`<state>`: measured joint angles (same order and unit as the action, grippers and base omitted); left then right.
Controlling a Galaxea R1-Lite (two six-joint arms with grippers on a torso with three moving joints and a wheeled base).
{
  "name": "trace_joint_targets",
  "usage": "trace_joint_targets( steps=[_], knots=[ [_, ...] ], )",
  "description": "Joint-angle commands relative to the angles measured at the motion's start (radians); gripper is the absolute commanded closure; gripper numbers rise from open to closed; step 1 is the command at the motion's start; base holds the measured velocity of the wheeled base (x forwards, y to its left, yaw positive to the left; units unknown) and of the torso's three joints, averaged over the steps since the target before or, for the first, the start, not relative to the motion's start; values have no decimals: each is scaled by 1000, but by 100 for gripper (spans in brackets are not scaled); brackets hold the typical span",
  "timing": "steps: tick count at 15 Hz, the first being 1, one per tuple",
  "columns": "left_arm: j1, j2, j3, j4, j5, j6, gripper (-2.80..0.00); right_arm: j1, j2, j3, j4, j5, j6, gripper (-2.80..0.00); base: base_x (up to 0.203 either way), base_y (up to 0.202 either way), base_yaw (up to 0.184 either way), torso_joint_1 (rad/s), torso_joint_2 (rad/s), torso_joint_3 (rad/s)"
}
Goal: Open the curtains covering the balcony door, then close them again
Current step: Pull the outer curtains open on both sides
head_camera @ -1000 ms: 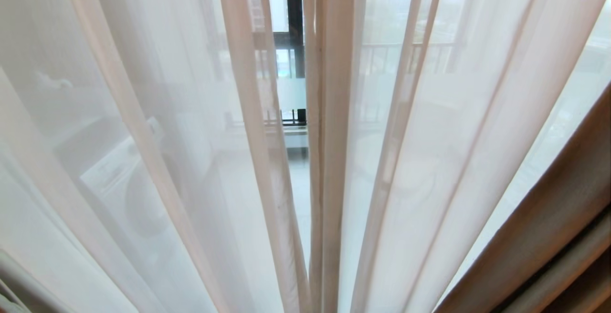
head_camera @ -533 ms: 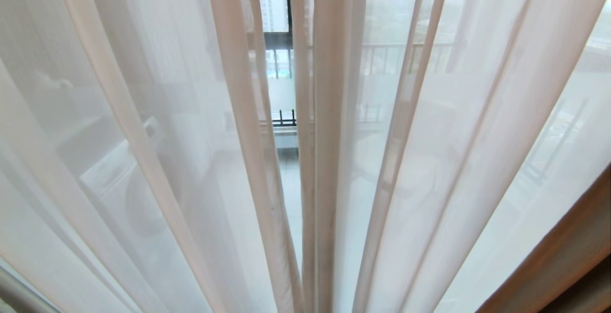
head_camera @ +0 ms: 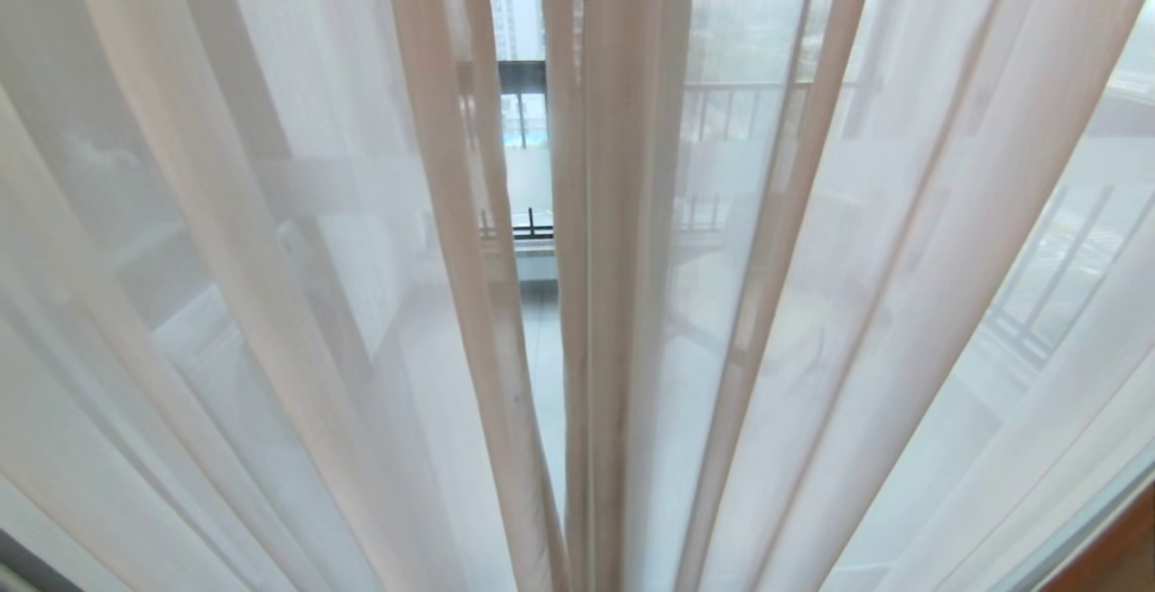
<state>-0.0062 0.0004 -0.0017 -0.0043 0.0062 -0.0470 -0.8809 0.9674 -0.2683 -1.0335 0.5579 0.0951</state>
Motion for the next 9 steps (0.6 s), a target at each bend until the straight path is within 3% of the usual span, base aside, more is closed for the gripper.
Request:
trace_joint_targets(
  steps=[1,5,9],
  knots=[
    [0,0,0,0,0,-1,0,16,-1,15,-9,3,0,0,0,0,0,0,0,0],
    [0,0,0,0,0,-1,0,151,-19,42,-7,-27,-19,0,0,0,0,0,0,0],
    [0,0,0,0,0,-1,0,408,-72,120,5,-196,-83,0,0,0,0,0,0,0]
  ],
)
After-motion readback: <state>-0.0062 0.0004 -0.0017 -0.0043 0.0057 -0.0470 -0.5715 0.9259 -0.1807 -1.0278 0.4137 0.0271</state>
